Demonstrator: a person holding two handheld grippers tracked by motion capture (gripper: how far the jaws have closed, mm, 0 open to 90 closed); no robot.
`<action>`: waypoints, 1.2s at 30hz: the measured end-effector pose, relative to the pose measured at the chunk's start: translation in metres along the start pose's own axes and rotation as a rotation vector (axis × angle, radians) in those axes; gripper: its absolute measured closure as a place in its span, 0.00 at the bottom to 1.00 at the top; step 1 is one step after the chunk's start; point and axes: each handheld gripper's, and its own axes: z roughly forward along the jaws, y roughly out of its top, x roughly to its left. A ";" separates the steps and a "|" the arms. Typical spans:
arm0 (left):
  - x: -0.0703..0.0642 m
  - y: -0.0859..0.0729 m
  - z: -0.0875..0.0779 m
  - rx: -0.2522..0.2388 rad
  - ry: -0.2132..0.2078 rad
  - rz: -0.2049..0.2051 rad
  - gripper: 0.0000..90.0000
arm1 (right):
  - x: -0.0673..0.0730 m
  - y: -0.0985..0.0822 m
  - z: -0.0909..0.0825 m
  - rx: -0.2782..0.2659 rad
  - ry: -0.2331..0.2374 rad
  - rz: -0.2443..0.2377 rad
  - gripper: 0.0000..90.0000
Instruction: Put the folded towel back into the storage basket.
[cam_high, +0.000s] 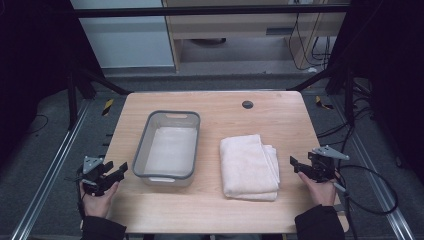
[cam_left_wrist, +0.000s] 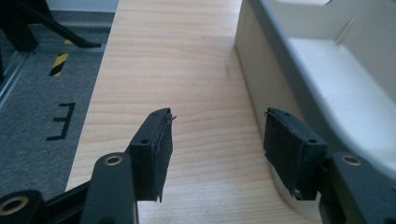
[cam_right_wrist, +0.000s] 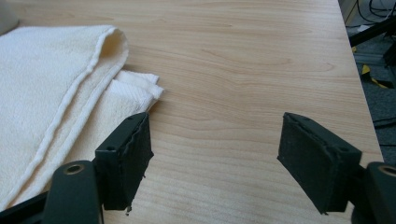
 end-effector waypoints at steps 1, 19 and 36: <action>-0.001 0.001 -0.002 -0.011 0.002 -0.001 0.46 | 0.001 0.000 -0.001 0.003 -0.001 -0.005 0.29; -0.011 0.015 -0.014 -0.061 -0.036 0.001 0.39 | 0.005 0.017 -0.012 -0.027 0.041 0.005 0.30; -0.027 0.039 -0.017 -0.089 -0.086 0.026 0.42 | 0.000 0.040 -0.022 -0.091 0.069 0.005 0.32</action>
